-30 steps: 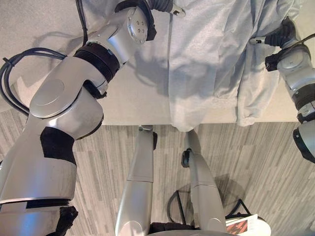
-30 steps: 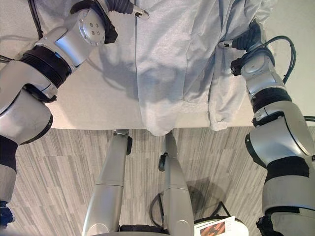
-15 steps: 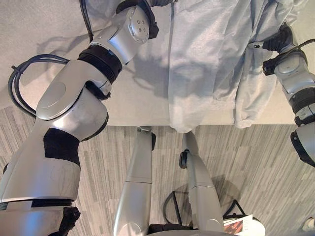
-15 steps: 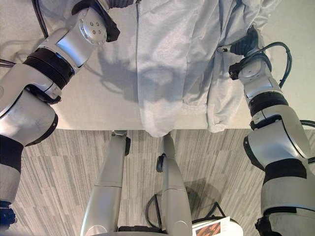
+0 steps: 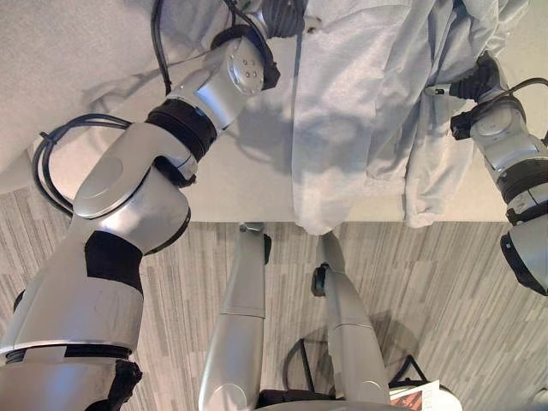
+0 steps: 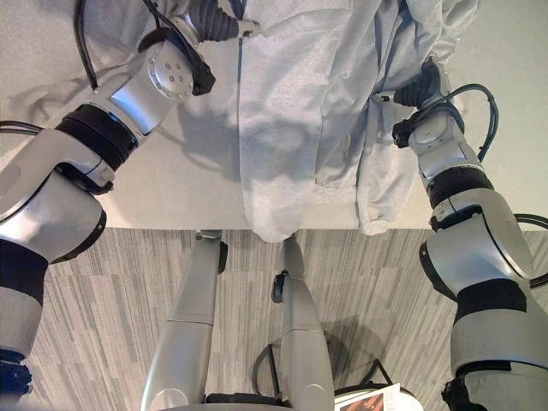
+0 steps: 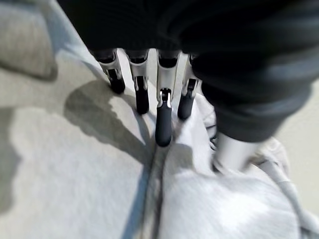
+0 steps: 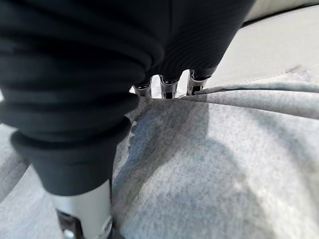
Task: Hang the clothes on the sofa on the clothes rack.
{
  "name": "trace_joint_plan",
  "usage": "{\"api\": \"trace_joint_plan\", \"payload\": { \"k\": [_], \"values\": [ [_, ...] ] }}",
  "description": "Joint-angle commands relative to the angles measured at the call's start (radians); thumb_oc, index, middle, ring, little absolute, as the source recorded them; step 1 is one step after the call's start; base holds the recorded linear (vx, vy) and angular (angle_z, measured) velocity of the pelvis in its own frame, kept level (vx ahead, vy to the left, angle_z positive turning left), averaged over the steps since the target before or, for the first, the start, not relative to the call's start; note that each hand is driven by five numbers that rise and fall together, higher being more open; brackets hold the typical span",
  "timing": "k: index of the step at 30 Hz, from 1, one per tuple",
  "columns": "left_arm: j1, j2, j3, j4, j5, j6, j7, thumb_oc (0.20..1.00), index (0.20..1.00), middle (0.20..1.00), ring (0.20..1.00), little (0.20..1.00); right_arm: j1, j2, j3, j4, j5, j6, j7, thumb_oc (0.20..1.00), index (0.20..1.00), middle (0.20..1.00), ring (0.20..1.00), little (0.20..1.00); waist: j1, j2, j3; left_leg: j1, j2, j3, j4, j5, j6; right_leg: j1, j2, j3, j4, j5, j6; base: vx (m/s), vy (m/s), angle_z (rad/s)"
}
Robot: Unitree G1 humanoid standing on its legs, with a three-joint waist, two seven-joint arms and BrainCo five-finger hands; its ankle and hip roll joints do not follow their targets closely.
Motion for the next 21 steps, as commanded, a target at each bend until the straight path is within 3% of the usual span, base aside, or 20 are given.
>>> {"api": "trace_joint_plan", "payload": {
  "k": [1,7,8,12,21],
  "values": [
    [0.070,-0.011,-0.048,0.026,-0.007,0.019,-0.058,1.000,1.000,1.000,1.000,1.000,0.081,-0.041,0.021,0.076,-0.012,0.007,0.056,1.000,1.000,1.000,1.000,1.000,0.032,0.125,0.026,0.382,0.122,-0.162,-0.560,0.107,-0.134,0.165,-0.085,0.006,-0.039,-0.094,-0.005,-0.01,-0.055,-0.01],
    [0.074,-0.009,-0.053,0.014,0.008,0.025,-0.057,1.000,1.000,1.000,1.000,1.000,0.096,-0.044,0.019,0.104,-0.014,0.011,0.063,1.000,1.000,1.000,1.000,1.000,0.047,0.137,0.026,0.393,0.119,-0.161,-0.560,0.108,-0.129,0.178,-0.086,0.006,-0.039,-0.092,-0.005,0.00,-0.016,0.01],
    [0.094,-0.008,-0.057,-0.037,0.018,0.027,-0.059,1.000,1.000,1.000,1.000,1.000,0.107,-0.045,0.022,0.147,-0.017,0.018,0.076,1.000,1.000,1.000,1.000,1.000,0.073,0.158,0.026,0.415,0.114,-0.154,-0.560,0.102,-0.115,0.204,-0.084,0.008,-0.039,-0.092,-0.004,0.00,-0.045,0.04],
    [0.105,-0.012,-0.062,-0.084,0.029,0.028,-0.058,1.000,1.000,1.000,1.000,1.000,0.114,-0.040,0.032,0.176,-0.027,0.022,0.082,1.000,1.000,1.000,1.000,1.000,0.088,0.169,0.026,0.426,0.114,-0.152,-0.560,0.101,-0.104,0.218,-0.082,0.006,-0.039,-0.094,-0.003,-0.01,-0.025,-0.01],
    [0.042,-0.063,-0.127,0.136,0.075,0.037,-0.064,1.000,1.000,1.000,1.000,1.000,0.097,-0.021,0.048,0.189,-0.031,0.023,0.080,1.000,1.000,1.000,1.000,1.000,0.081,0.161,0.026,0.420,0.119,-0.156,-0.560,0.098,-0.101,0.216,-0.078,0.006,-0.039,-0.094,0.000,0.00,-0.034,0.01]
  ]
}}
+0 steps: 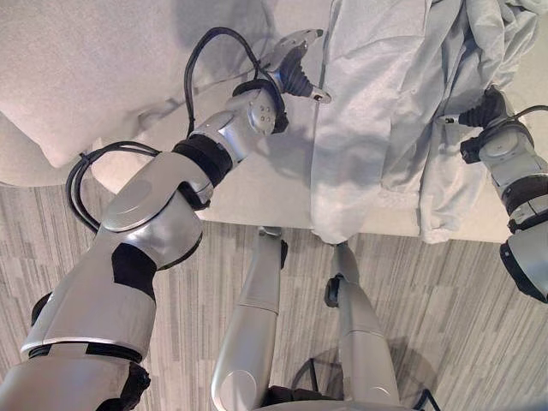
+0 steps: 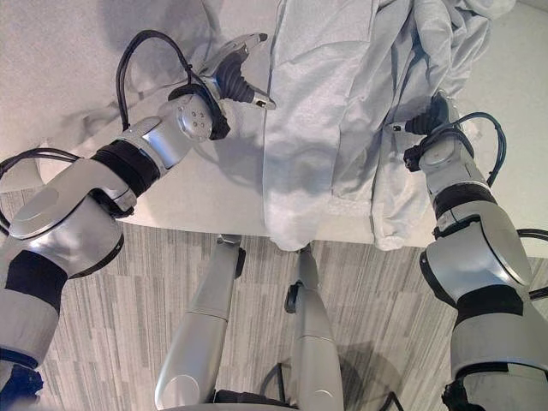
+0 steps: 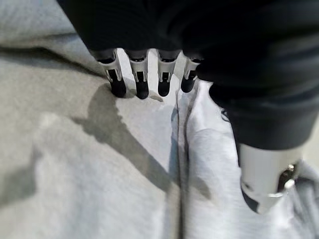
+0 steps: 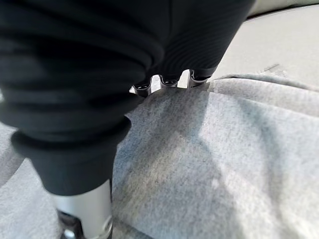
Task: Hang the clothes on the sofa on the clothes rack.
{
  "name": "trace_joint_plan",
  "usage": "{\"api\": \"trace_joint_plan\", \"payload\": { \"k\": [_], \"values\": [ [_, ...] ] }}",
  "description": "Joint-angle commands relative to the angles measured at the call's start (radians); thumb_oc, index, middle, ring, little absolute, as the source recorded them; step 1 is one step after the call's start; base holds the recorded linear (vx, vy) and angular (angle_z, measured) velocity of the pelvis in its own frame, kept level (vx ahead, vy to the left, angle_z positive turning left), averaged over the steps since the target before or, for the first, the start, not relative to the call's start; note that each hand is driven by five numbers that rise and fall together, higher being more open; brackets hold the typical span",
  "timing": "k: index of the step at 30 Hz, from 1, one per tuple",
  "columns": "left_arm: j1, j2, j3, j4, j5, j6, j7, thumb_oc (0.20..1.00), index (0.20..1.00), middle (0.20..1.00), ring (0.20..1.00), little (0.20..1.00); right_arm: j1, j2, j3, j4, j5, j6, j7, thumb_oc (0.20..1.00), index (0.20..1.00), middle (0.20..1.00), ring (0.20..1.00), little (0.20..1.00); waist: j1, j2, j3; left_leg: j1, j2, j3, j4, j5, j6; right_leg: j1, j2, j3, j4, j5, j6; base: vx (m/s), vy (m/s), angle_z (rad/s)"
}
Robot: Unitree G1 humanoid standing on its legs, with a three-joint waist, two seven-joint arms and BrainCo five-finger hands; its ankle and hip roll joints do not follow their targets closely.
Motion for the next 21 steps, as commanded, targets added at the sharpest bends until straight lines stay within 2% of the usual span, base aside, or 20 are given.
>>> {"api": "trace_joint_plan", "payload": {
  "k": [1,14,18,21],
  "values": [
    [-0.046,-0.010,-0.053,0.098,0.034,0.017,-0.009,1.000,1.000,1.000,1.000,1.000,0.048,-0.020,0.032,0.052,-0.011,0.024,0.038,1.000,1.000,1.000,1.000,1.000,0.005,0.083,0.027,0.331,0.118,-0.151,-0.551,0.106,-0.099,0.133,-0.082,0.009,-0.047,-0.066,0.034,0.01,-0.043,0.01],
    [-0.111,-0.081,-0.115,0.186,0.058,0.026,-0.005,1.000,1.000,1.000,1.000,1.000,0.049,0.020,0.027,0.028,-0.023,0.029,0.034,1.000,1.000,1.000,1.000,1.000,-0.009,0.077,0.027,0.340,0.122,-0.149,-0.551,0.104,-0.102,0.133,-0.078,0.023,-0.047,-0.065,0.033,0.00,-0.010,0.00],
    [-0.096,-0.091,-0.119,0.196,0.067,0.030,-0.010,1.000,1.000,1.000,1.000,1.000,0.065,0.031,0.026,0.028,-0.029,0.030,0.039,1.000,1.000,1.000,1.000,1.000,-0.008,0.082,0.027,0.356,0.120,-0.145,-0.551,0.103,-0.102,0.147,-0.077,0.028,-0.047,-0.064,0.032,0.00,-0.047,-0.02],
    [-0.068,-0.095,-0.122,0.208,0.078,0.035,-0.018,1.000,1.000,1.000,1.000,1.000,0.087,0.046,0.025,0.019,-0.041,0.036,0.044,1.000,1.000,1.000,1.000,1.000,-0.001,0.097,0.027,0.382,0.120,-0.135,-0.551,0.099,-0.098,0.169,-0.074,0.031,-0.047,-0.064,0.031,-0.01,-0.061,0.00]
  ]
}}
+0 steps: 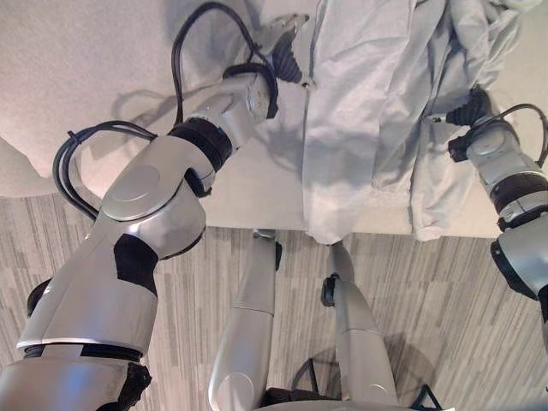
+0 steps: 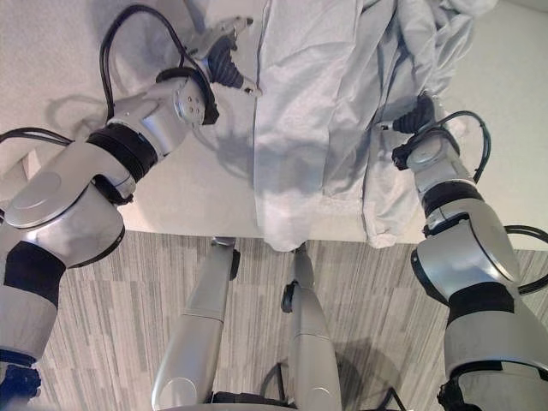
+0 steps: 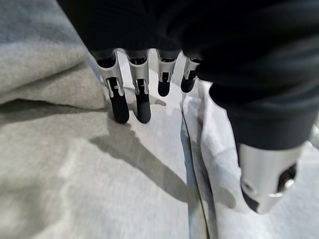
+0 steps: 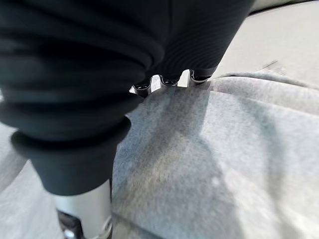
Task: Hang the clothes on the sofa on the clothes rack.
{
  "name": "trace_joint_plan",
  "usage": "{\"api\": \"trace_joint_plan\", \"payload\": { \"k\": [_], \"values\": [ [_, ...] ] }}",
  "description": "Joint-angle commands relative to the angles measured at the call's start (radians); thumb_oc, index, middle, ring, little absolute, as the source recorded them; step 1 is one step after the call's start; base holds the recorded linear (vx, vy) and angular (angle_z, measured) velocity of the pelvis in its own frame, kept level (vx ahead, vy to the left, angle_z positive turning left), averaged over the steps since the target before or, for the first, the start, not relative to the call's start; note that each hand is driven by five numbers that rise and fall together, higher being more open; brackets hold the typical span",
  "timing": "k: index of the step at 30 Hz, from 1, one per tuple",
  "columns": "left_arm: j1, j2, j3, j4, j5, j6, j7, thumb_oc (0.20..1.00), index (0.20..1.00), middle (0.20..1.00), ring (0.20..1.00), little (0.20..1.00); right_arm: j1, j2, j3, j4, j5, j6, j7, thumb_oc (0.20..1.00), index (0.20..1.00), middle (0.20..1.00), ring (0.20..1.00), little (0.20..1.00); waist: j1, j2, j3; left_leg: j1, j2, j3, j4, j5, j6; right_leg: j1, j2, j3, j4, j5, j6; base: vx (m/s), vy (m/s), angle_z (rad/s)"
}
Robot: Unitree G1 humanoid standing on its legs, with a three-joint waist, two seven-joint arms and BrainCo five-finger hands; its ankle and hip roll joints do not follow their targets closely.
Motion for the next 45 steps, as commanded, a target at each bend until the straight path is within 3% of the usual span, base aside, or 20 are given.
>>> {"api": "trace_joint_plan", "payload": {
  "k": [1,7,9,14,34,45],
  "values": [
    [-0.021,-0.058,-0.022,0.084,0.038,-0.001,-0.018,1.000,1.000,1.000,1.000,1.000,0.078,-0.023,0.018,0.024,-0.021,0.022,0.045,1.000,1.000,1.000,1.000,1.000,0.022,0.112,0.035,0.330,0.114,-0.149,-0.516,0.097,-0.098,0.141,-0.074,0.022,-0.046,-0.074,0.010,-0.02,-0.034,-0.05],
    [0.045,-0.063,-0.005,0.051,0.056,0.000,-0.025,1.000,1.000,1.000,1.000,1.000,0.107,-0.012,0.034,0.024,-0.041,0.027,0.053,1.000,1.000,1.000,1.000,1.000,0.029,0.144,0.035,0.350,0.108,-0.142,-0.516,0.098,-0.079,0.172,-0.066,0.023,-0.046,-0.074,0.009,-0.01,-0.091,-0.05],
    [0.087,-0.076,0.016,0.028,0.059,-0.002,-0.031,1.000,1.000,1.000,1.000,1.000,0.126,0.000,0.029,0.023,-0.049,0.030,0.057,1.000,1.000,1.000,1.000,1.000,0.029,0.171,0.035,0.356,0.105,-0.139,-0.516,0.100,-0.064,0.187,-0.057,0.029,-0.046,-0.072,0.010,-0.02,-0.116,0.04],
    [0.095,-0.094,0.035,0.019,0.046,-0.006,-0.028,1.000,1.000,1.000,1.000,1.000,0.137,0.014,0.015,0.008,-0.042,0.026,0.059,1.000,1.000,1.000,1.000,1.000,0.022,0.178,0.035,0.348,0.113,-0.139,-0.516,0.102,-0.062,0.176,-0.048,0.028,-0.046,-0.072,0.008,-0.03,-0.052,0.03],
    [0.032,-0.123,0.043,0.142,0.009,-0.005,0.003,1.000,1.000,1.000,1.000,1.000,0.193,0.079,0.000,0.023,-0.101,0.027,0.043,1.000,1.000,1.000,1.000,1.000,-0.014,0.127,0.035,0.300,0.132,-0.145,-0.516,0.112,-0.088,0.125,-0.060,0.022,-0.046,-0.070,0.006,0.00,-0.012,0.02],
    [0.036,-0.107,0.044,0.160,-0.016,-0.009,0.004,1.000,1.000,1.000,1.000,1.000,0.337,0.142,-0.113,-0.032,-0.086,0.024,0.050,1.000,1.000,1.000,1.000,1.000,-0.026,0.101,0.035,0.295,0.139,-0.143,-0.516,0.100,-0.094,0.111,-0.056,0.030,-0.046,-0.068,0.003,0.00,0.000,0.00]
  ]
}}
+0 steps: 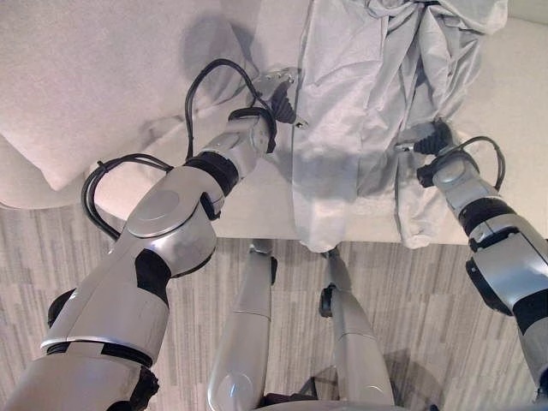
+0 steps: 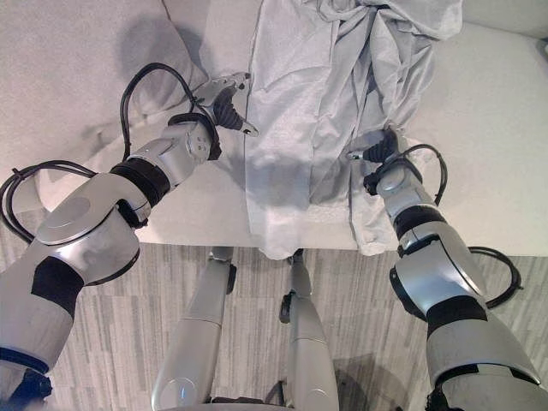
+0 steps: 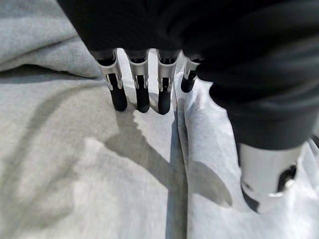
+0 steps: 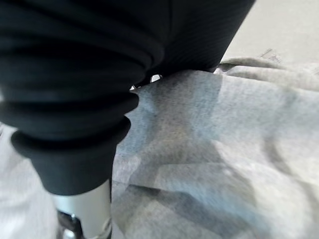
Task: Hang the clothes on the sofa on the clothes rack.
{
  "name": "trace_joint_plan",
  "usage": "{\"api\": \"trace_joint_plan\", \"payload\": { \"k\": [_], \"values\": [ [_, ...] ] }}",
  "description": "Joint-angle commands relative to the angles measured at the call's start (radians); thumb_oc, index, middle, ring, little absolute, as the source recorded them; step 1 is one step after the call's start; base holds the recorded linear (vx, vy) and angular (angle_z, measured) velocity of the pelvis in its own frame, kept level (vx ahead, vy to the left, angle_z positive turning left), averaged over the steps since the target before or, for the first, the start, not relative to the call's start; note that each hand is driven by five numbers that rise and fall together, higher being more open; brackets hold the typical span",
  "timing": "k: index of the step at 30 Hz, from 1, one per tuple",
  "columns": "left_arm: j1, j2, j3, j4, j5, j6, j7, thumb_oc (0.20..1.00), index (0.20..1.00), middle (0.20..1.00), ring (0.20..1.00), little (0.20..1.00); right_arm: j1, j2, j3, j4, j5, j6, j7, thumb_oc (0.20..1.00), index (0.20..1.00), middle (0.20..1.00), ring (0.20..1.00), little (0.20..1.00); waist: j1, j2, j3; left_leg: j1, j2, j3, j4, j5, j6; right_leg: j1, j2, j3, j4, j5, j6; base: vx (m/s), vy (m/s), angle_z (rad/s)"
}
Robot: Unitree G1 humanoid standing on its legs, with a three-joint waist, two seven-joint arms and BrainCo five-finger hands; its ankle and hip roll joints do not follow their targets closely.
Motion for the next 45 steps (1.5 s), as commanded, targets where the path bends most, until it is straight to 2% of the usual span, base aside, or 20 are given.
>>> {"api": "trace_joint_plan", "payload": {
  "k": [1,10,21,27,33,45],
  "values": [
    [-0.081,-0.073,0.018,0.116,-0.037,-0.002,-0.024,1.000,1.000,1.000,1.000,1.000,0.161,0.035,0.017,0.057,-0.007,0.047,0.094,1.000,1.000,1.000,1.000,1.000,0.006,0.138,0.102,0.243,0.143,-0.160,-0.412,0.059,-0.078,0.105,-0.041,0.009,-0.022,-0.045,-0.008,0.00,0.000,0.00],
    [-0.041,-0.079,0.028,0.123,-0.053,-0.007,-0.031,1.000,1.000,1.000,1.000,1.000,0.216,0.053,-0.051,-0.062,0.012,0.037,0.090,1.000,1.000,1.000,1.000,1.000,-0.014,0.134,0.102,0.244,0.150,-0.153,-0.412,0.054,-0.073,0.089,-0.035,0.020,-0.022,-0.043,-0.008,0.00,0.000,0.00],
    [-0.043,-0.082,0.024,0.074,-0.062,-0.016,-0.017,1.000,1.000,1.000,1.000,1.000,0.268,0.046,-0.106,-0.209,0.002,0.033,0.070,1.000,1.000,1.000,1.000,1.000,-0.036,0.115,0.102,0.220,0.156,-0.155,-0.412,0.054,-0.072,0.063,-0.034,0.020,-0.022,-0.046,-0.008,0.00,0.000,0.00],
    [-0.008,-0.127,0.024,-0.091,-0.049,-0.032,-0.033,1.000,1.000,1.000,1.000,1.000,0.343,0.049,-0.172,-0.350,0.005,0.013,0.078,1.000,1.000,1.000,1.000,1.000,-0.050,0.107,0.102,0.232,0.152,-0.161,-0.412,0.057,-0.077,0.075,-0.038,0.016,-0.022,-0.043,-0.006,0.00,0.000,0.00],
    [0.062,-0.226,0.054,-0.134,-0.090,-0.039,-0.063,1.000,1.000,1.000,1.000,1.000,0.361,0.065,-0.189,-0.411,0.001,0.003,0.082,1.000,1.000,1.000,1.000,1.000,-0.061,0.104,0.102,0.248,0.150,-0.159,-0.412,0.063,-0.079,0.085,-0.042,0.016,-0.022,-0.046,-0.004,0.00,0.000,0.00],
    [0.053,-0.259,0.045,-0.167,-0.114,-0.044,-0.079,1.000,1.000,1.000,1.000,1.000,0.421,0.028,-0.225,-0.490,-0.016,0.005,0.091,1.000,1.000,1.000,1.000,1.000,-0.080,0.100,0.102,0.217,0.147,-0.159,-0.412,0.065,-0.092,0.043,-0.048,0.020,-0.022,-0.045,-0.008,-0.01,-0.009,0.03]
  ]
}}
